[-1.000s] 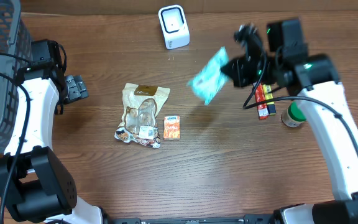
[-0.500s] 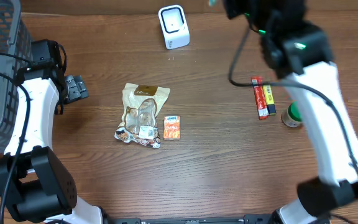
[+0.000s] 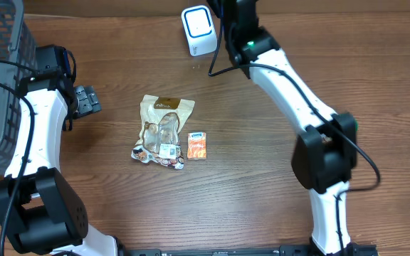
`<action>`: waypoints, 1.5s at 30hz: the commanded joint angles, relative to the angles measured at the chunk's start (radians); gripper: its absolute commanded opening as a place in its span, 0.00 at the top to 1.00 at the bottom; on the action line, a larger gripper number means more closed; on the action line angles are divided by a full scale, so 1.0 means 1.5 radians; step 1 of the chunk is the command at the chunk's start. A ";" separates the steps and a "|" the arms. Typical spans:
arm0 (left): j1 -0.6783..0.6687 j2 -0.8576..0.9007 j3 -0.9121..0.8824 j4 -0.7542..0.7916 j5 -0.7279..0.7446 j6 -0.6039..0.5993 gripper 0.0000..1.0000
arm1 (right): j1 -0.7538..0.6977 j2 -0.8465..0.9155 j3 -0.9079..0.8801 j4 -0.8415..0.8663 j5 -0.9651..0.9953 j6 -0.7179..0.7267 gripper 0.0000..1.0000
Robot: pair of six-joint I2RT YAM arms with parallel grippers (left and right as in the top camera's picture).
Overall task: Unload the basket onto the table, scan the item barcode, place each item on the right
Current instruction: 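Lift the mint-green snack with the right gripper, then hold the mint-green snack over the white scanner with right gripper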
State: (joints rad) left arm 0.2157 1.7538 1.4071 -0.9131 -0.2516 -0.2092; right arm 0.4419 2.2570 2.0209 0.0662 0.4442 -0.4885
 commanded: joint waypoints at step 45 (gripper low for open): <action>-0.004 -0.010 0.010 0.001 -0.007 0.003 0.00 | 0.072 0.167 0.000 0.098 0.105 -0.092 0.96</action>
State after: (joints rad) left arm 0.2157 1.7542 1.4071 -0.9134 -0.2516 -0.2092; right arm 0.5049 2.4985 2.0205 0.1989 0.5919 -0.5941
